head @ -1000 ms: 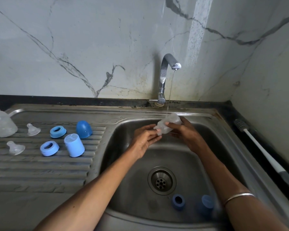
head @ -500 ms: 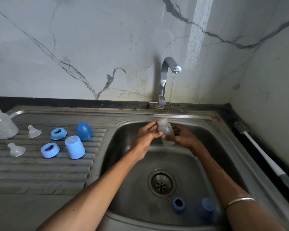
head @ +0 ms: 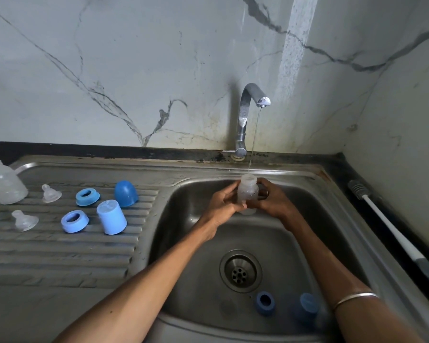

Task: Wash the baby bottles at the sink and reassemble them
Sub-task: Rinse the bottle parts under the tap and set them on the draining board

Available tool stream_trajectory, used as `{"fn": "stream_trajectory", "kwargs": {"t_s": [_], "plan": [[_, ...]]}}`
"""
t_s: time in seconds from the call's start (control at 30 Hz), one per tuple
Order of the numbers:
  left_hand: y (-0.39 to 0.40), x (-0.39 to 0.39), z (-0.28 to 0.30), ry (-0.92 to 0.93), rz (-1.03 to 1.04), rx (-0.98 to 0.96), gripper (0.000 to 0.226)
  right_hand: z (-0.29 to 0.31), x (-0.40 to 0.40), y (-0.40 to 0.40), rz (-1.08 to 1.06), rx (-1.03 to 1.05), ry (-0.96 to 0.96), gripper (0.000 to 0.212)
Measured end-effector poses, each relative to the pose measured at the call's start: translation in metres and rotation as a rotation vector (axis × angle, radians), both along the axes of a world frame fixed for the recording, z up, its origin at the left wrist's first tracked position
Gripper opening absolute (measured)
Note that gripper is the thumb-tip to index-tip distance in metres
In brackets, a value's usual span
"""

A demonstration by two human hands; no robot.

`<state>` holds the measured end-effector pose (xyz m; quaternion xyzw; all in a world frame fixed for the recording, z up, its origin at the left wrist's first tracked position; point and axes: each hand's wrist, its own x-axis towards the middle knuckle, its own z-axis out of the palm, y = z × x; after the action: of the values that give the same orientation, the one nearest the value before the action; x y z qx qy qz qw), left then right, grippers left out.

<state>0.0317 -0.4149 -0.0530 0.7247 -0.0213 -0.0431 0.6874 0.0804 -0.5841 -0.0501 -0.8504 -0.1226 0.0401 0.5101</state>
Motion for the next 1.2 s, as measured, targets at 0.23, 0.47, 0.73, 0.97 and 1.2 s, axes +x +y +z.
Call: {"fn": "stream_trajectory", "kwargs": {"t_s": [0.23, 0.47, 0.73, 0.97, 1.2], "plan": [[-0.002, -0.004, 0.002, 0.019, -0.019, 0.013, 0.08, -0.003, 0.003, -0.001, -0.023, -0.024, -0.013, 0.07], [-0.002, -0.004, 0.001, 0.034, -0.027, -0.012, 0.073, -0.001, 0.001, -0.001, -0.035, -0.014, -0.006, 0.067], [-0.002, -0.003, -0.004, 0.048, -0.04, -0.038, 0.067, 0.001, -0.001, 0.0, -0.03, -0.052, 0.009, 0.071], [-0.002, 0.0, -0.009, 0.05, -0.042, -0.018, 0.053, -0.001, -0.001, 0.003, -0.046, -0.05, 0.042, 0.079], [-0.001, 0.002, -0.012, 0.033, -0.023, 0.06, 0.068, 0.004, -0.006, 0.005, 0.024, 0.015, 0.089, 0.046]]}}
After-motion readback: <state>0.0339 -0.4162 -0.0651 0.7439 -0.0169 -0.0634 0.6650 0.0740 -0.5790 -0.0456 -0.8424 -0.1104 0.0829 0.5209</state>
